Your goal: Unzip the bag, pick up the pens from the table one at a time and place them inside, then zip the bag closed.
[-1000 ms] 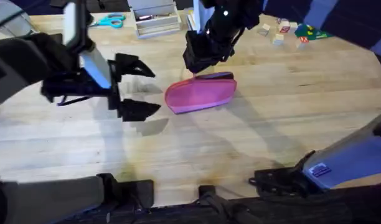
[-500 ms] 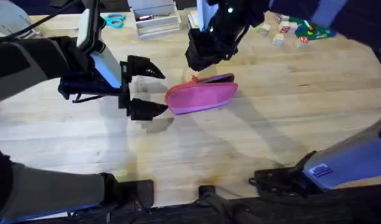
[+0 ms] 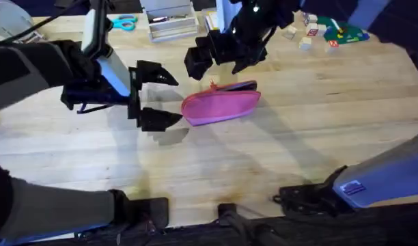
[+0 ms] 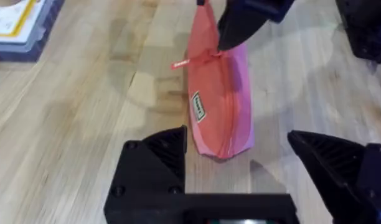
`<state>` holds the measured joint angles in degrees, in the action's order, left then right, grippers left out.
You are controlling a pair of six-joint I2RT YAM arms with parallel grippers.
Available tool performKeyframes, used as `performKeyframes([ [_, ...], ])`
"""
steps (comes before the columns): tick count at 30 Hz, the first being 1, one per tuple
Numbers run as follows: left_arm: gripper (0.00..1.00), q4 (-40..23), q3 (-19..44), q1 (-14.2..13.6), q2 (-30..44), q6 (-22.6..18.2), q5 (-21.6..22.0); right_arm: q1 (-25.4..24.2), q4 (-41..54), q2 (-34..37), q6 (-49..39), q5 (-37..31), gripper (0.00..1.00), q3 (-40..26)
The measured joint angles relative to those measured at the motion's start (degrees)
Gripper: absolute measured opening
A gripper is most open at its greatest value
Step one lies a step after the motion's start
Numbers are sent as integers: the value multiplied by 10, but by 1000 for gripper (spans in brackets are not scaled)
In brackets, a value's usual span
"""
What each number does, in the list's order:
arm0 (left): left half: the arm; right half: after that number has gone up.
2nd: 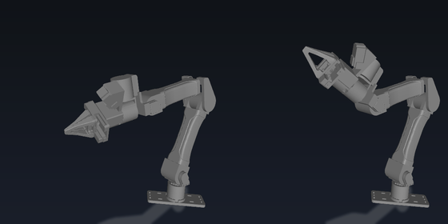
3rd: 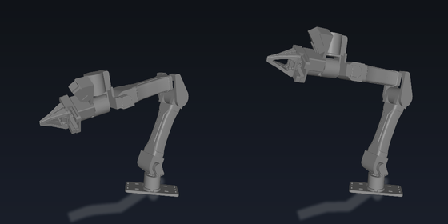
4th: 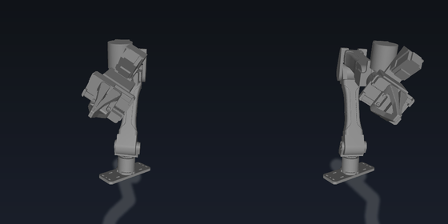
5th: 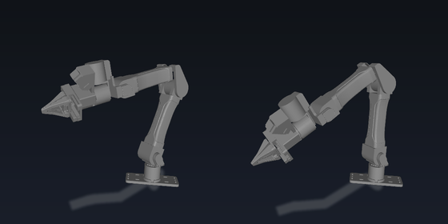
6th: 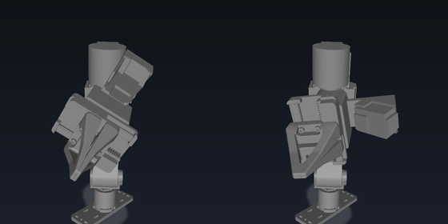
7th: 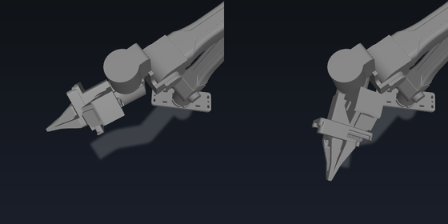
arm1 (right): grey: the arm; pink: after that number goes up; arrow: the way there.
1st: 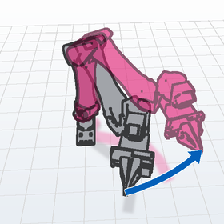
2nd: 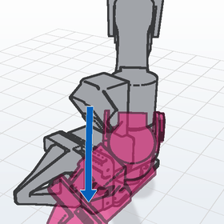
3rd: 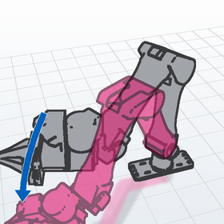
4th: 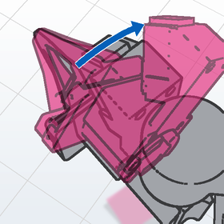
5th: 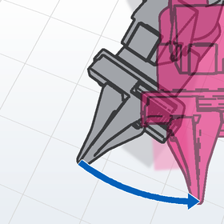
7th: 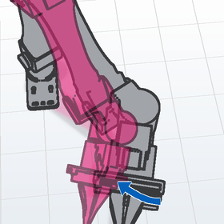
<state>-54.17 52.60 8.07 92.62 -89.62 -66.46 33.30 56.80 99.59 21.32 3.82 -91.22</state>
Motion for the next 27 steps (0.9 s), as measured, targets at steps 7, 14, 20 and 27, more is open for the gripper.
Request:
performKeyframes([
  [7,993,-8,0,39,0,0,0,0,-3,0,-4,0,998,0],
  [14,994,-16,0,61,0,0,0,0,-6,38,-4,0,997,0],
  [20,994,-15,0,61,0,0,0,1,1,64,-4,0,997,0],
  [27,993,-15,0,61,0,0,0,13,15,64,-4,0,996,0],
])
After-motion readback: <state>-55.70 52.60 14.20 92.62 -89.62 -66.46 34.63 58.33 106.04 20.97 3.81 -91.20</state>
